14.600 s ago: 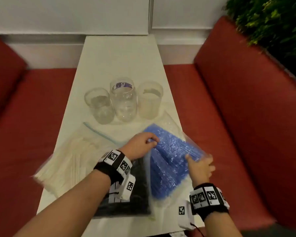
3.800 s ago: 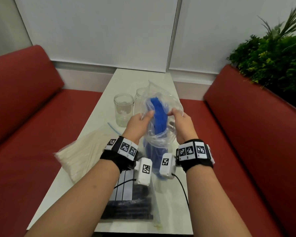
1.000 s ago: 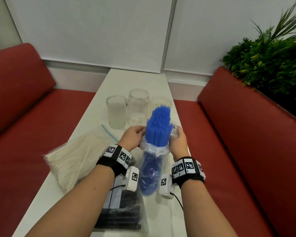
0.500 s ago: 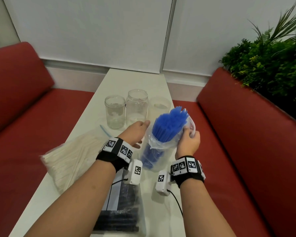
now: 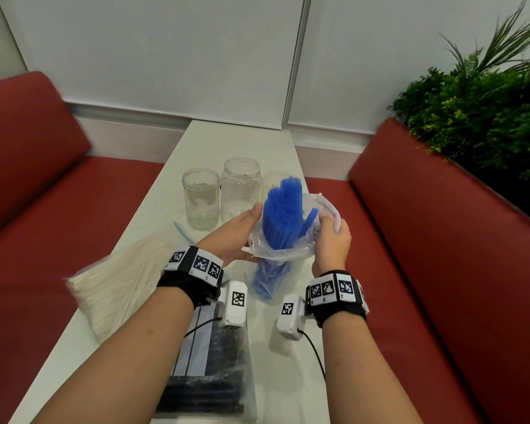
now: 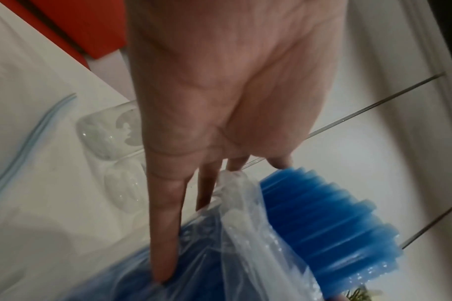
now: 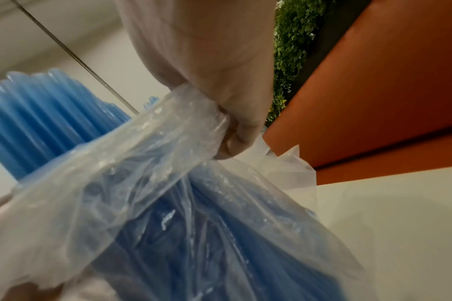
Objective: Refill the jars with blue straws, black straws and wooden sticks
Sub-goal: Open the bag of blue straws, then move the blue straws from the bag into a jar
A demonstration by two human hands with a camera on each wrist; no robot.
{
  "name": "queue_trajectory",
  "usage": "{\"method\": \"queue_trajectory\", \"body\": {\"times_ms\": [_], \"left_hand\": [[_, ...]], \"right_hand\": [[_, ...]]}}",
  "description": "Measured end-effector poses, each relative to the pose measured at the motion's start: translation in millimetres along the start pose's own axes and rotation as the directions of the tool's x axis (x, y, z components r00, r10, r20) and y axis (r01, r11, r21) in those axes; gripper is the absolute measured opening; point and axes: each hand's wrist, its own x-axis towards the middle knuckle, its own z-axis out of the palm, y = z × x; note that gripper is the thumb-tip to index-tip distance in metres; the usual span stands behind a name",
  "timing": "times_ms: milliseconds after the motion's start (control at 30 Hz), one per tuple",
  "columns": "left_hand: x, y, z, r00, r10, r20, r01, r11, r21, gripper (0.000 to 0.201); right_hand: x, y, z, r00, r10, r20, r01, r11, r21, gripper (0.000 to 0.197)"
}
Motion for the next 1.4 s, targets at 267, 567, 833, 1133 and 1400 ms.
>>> {"method": "queue_trajectory", "body": {"times_ms": [267,567,833,1133,1400], "left_hand": [[7.5,-22.3,0.2,0.978,0.079,-0.191,-0.055,0.990,0.129,0.047],[10.3,-39.5,-9.4,0.982,-0.017,-0.187,-0.026,0.975,-0.222,0.066],[8.2,-31.0,-12.4,0.989,0.025,-0.143,-0.010,0.994,0.108,0.042],[15.4,-18.4,-16.4,0.975,0.042,-0.220,-0.018,0.994,0.106,0.036],[16.5,-4.9,-23.4,0.969,0.034,-0.246,-0.002,0.991,0.132,0.034]], "right_hand": [[-7.6,12.9,0.3,0.979,0.128,0.161,-0.100,0.980,-0.173,0.070],[-11.5,17.2,-4.1,0.946,-0.078,0.315,0.262,0.756,-0.600,0.079],[-9.9,-12.7,-3.7,0.805,0.212,0.555,0.432,0.431,-0.792,0.111],[-4.3,-15.8,13.1,0.816,-0.083,0.573,0.500,0.601,-0.624,0.059],[-14.4,-11.2,17.7,0.795,-0.324,0.514,0.576,0.667,-0.472,0.027]]}}
